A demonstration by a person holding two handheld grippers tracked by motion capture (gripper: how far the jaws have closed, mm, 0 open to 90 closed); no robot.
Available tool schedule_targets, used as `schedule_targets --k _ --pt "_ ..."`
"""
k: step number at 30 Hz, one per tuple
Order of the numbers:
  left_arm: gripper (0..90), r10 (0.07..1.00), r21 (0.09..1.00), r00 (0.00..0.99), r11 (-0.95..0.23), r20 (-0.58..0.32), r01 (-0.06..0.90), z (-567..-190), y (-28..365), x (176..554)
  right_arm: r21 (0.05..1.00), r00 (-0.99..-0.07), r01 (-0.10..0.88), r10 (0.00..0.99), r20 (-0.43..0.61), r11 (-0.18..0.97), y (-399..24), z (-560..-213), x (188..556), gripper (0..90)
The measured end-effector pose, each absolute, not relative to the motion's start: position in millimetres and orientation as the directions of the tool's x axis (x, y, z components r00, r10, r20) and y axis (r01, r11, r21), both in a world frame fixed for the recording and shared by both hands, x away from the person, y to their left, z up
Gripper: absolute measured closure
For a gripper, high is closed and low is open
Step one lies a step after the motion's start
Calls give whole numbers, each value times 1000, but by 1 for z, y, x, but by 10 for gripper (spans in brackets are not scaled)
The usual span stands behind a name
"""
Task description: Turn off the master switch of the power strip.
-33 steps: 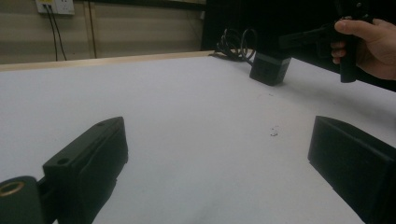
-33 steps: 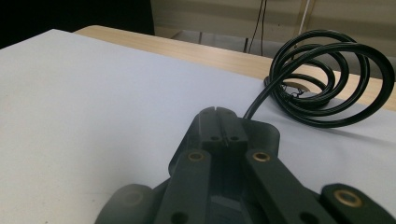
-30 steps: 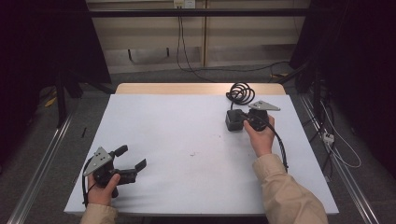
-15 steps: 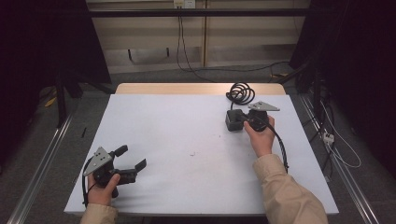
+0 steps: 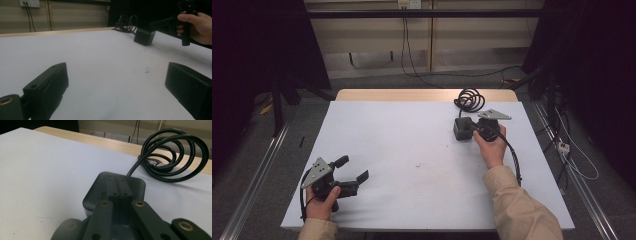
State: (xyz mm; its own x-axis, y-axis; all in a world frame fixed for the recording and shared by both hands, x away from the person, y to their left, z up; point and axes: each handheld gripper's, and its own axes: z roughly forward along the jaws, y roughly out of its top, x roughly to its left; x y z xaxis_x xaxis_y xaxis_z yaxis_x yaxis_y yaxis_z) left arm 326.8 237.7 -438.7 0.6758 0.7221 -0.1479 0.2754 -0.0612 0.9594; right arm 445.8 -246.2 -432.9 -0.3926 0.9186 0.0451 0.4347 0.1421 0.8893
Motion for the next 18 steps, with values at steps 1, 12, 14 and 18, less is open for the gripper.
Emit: schedule_targets --k 1,12,14,18 --pt "48 722 959 676 -61 -148 275 -439 238 327 888 -393 436 918 45 143 -246 -433 446 900" --pt "48 723 959 675 -64 -146 276 -439 238 326 889 -394 428 919 21 164 -243 -434 445 900" --pt "48 723 959 675 -63 -147 276 -439 238 326 888 -396 427 918 11 174 -243 -433 445 900" --pt "48 723 960 675 -60 -148 275 -438 237 326 887 -399 425 917 1 184 -242 -433 445 900"
